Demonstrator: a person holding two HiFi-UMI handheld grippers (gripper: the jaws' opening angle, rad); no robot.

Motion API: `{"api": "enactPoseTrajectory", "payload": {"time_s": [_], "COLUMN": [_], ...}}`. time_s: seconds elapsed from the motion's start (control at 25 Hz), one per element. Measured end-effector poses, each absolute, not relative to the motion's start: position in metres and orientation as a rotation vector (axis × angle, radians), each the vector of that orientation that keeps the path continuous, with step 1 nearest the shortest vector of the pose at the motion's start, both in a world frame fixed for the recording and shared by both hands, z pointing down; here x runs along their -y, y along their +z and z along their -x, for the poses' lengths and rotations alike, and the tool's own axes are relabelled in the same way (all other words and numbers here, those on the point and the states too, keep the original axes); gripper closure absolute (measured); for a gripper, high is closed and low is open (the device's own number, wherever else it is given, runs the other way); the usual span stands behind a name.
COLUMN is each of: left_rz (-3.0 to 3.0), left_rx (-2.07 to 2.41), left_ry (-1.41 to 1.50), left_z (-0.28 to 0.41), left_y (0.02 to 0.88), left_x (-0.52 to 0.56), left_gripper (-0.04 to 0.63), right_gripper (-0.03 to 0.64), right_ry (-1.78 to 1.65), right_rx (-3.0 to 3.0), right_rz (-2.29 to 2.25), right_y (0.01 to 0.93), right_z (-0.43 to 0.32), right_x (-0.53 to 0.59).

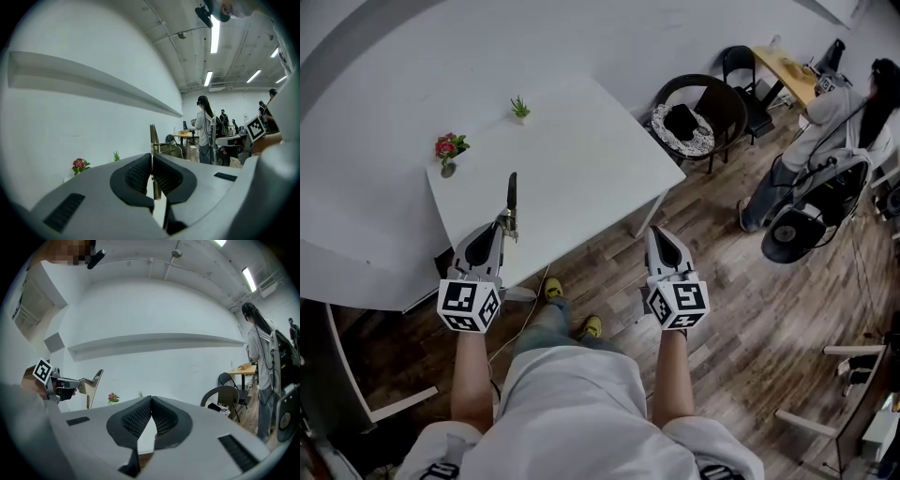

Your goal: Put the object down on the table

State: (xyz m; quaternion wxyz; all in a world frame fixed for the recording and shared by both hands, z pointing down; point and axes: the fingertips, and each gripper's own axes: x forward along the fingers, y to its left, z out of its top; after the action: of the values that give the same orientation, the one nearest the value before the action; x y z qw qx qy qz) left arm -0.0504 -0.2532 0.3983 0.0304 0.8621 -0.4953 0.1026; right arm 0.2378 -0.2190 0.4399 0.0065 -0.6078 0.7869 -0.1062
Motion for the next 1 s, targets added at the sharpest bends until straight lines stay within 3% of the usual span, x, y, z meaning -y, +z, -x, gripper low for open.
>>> {"api": "enactPoseTrajectory", "payload": {"time_s": [0.64,1.0], "left_rz": [-2.725,-2.835], "left_rx": [1.564,1.569], "left_ry": [0.606,1.130], "left_z": [0.032,0.026], "left_y": [0.422,0.456], "left_x": [0.343,0.388], "left_gripper": [0.572,0.572], "right_gripper": [0.607,0.607], "right_ry": [-0.341,-0.384], "right_rx": [-2.529,-2.570], "right_rz": [1.847,1.828], "right_y": [0.442,0.457], "right_z": [-0.233,-0.222], "right_x": [0.312,0.362]}}
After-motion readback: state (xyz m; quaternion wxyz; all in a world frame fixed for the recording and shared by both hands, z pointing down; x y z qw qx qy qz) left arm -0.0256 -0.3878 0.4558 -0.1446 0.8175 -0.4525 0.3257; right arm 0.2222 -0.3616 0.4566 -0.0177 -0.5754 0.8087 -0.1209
